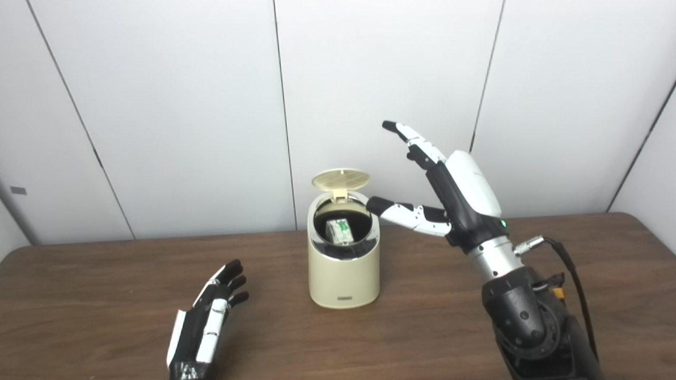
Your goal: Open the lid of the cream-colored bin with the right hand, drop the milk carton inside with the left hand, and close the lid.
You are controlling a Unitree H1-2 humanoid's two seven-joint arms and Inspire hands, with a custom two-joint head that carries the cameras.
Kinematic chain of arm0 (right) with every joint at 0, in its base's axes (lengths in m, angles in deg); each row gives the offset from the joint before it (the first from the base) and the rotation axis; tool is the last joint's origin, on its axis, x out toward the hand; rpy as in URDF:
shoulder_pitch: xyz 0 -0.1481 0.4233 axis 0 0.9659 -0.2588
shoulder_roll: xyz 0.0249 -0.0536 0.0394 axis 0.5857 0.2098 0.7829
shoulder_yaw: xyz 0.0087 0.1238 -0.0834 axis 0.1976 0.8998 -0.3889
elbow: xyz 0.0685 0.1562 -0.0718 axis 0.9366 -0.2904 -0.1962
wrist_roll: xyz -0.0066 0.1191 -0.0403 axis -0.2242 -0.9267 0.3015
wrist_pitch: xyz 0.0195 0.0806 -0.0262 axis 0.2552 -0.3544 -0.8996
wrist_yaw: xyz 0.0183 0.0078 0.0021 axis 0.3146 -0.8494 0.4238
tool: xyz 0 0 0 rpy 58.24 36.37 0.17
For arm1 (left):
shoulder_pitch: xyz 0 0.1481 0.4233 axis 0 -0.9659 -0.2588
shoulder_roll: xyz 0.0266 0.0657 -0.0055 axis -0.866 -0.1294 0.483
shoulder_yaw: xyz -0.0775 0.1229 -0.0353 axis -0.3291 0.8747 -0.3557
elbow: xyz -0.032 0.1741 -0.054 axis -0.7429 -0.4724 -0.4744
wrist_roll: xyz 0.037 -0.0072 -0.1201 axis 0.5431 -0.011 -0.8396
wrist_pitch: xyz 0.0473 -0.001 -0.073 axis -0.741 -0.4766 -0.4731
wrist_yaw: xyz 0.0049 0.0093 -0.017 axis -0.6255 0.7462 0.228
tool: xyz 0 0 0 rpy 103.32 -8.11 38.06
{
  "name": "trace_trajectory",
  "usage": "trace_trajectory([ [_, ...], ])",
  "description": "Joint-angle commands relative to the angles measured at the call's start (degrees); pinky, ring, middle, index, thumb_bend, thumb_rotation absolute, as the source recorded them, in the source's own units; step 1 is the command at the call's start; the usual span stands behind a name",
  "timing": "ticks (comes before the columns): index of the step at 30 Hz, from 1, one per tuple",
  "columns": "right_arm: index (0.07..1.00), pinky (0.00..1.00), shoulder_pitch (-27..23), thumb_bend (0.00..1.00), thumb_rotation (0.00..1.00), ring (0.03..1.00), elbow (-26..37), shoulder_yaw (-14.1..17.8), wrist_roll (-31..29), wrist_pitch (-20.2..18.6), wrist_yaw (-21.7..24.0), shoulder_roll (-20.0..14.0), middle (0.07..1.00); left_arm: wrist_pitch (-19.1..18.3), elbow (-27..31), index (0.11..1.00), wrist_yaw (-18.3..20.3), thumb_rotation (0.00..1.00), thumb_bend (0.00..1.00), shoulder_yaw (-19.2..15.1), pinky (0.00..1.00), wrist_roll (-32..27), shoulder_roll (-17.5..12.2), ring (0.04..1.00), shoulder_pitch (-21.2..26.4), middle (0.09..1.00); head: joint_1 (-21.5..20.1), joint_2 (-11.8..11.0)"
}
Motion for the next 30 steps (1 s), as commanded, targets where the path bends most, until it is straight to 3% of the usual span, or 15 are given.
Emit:
trace_trajectory([
  [1,0.899,0.77,-5.65,0.64,0.9,0.908,1.9,-0.65,2.36,-1.09,2.87,-1.6,0.92,1.56,0.0,0.898,0.82,0.82,0.55,-0.37,0.81,0.32,0.59,0.869,1.8,0.89,-0.1,0.01],
  [6,0.907,0.79,-10.11,0.78,0.97,0.94,-0.33,-2.9,5.44,-3.54,8.61,-2.74,0.918,1.0,-1.16,0.906,0.77,0.81,0.52,-1.01,0.84,1.19,1.18,0.883,1.73,0.901,-0.15,0.06],
  [9,0.908,0.79,-10.59,0.79,0.97,0.943,-0.65,-3.11,5.84,-3.54,9.32,-2.78,0.918,1.02,-1.32,0.907,1.01,0.81,0.52,-1.3,0.85,1.27,1.38,0.884,1.72,0.902,-0.15,0.18],
  [10,0.906,0.79,-12.27,0.8,0.98,0.942,-1.89,-4.06,6.13,-4.55,11.49,-2.64,0.914,1.36,-1.78,0.906,1.17,0.81,0.51,-1.36,0.85,1.32,1.42,0.884,1.67,0.901,-0.01,0.52],
  [13,0.906,0.87,-15.06,0.85,0.93,0.977,-5.38,-5.61,5.72,-5.47,14.46,-2.17,0.922,1.57,-2.12,0.901,1.28,0.83,0.54,-1.56,0.85,1.63,1.71,0.877,1.44,0.897,0.12,0.6],
  [15,0.902,0.9,-15.64,0.87,0.92,0.985,-7.17,-6.01,5.58,-5.26,14.48,-2.12,0.922,1.51,-1.84,0.896,1.23,0.82,0.55,-1.72,0.84,1.97,2.01,0.874,1.29,0.893,0.23,0.65],
  [30,0.843,0.84,-18.29,0.89,0.89,0.951,-17.01,-8.47,6.4,-5.47,13.78,-2.03,0.888,0.39,0.22,0.891,1.37,0.81,0.53,-2.31,0.85,2.86,3.11,0.873,0.45,0.888,0.7,0.92],
])
